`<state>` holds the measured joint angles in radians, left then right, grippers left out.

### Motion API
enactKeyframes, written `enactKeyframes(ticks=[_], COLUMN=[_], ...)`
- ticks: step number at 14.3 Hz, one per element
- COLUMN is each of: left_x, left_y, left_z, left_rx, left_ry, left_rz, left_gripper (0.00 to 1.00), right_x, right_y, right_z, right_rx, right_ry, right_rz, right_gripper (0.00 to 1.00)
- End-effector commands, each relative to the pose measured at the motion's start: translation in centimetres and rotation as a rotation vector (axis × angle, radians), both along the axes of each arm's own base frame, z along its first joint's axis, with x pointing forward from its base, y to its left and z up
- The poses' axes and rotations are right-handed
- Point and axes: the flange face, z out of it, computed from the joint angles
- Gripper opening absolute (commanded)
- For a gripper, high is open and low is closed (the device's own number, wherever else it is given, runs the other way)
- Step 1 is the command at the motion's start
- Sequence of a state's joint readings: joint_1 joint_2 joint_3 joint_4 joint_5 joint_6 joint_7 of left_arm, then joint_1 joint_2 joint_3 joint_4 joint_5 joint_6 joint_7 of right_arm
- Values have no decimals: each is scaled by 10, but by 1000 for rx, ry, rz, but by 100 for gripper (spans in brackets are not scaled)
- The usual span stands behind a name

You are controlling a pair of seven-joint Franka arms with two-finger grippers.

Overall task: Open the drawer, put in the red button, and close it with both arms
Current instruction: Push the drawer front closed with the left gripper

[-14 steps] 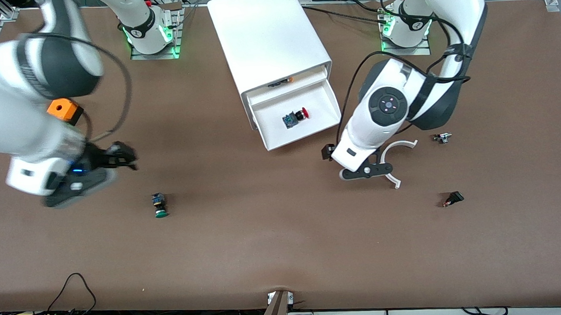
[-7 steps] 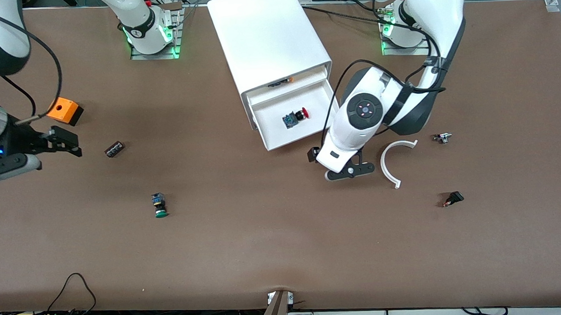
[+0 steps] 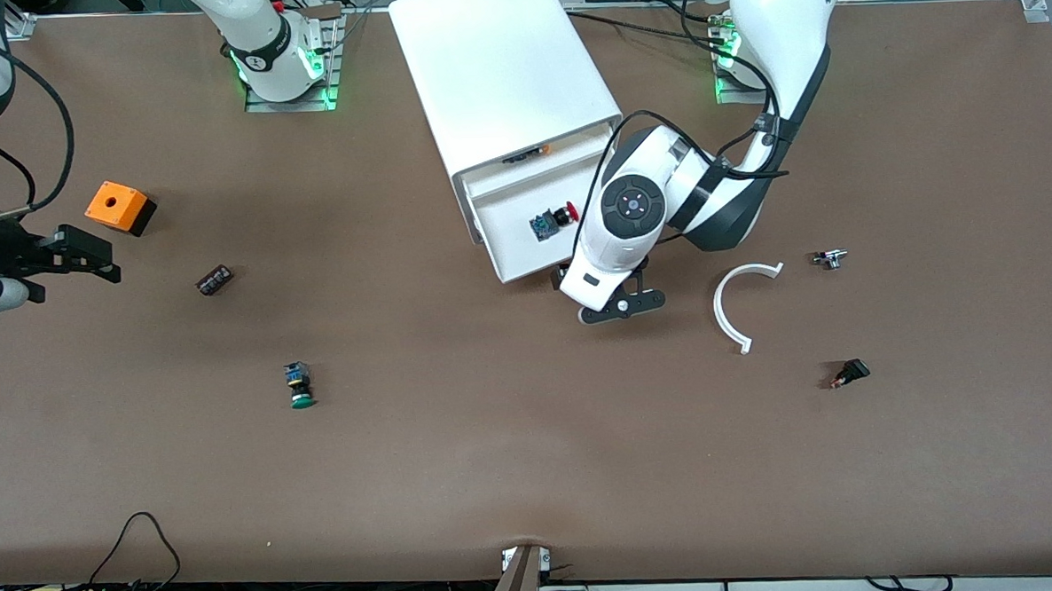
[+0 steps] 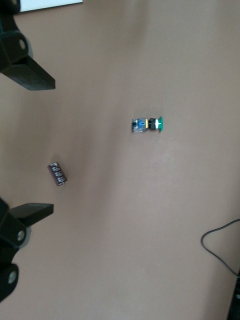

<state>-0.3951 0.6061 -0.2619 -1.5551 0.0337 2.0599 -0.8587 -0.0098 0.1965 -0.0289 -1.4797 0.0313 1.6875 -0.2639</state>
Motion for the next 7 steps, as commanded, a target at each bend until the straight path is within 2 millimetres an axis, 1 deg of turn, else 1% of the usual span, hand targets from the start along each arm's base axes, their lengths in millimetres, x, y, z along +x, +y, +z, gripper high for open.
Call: enactKeyframes(ticks=[1,2,3,4,5,7], left_x=[-17,-21,-25,-27,-30,-39], left_y=[-11,-12,-15,-18,-21,-27], left_z=[-1,0,1,2,2,0], left_rx=[-6,-3,-8,-19,-32,-28], left_ry=[57,82,92,101,116,149], left_rz=[-20,-29,-29,-24,-27,-49], left_gripper=[100,100,100,100,100,100], right_x=[-11,-18,-24,-27,-26,-26], right_y=[-5,-10,-20,-29,-29,-28], right_z=[11,10,9,16,30,31], right_rx=[-3,0,-3,-3,-7,-46], right_ry=[22,66,108,114,95,97], right_rz=[-12,-20,-37,-52,-51,-19], right_gripper=[100,100,100,100,100,100])
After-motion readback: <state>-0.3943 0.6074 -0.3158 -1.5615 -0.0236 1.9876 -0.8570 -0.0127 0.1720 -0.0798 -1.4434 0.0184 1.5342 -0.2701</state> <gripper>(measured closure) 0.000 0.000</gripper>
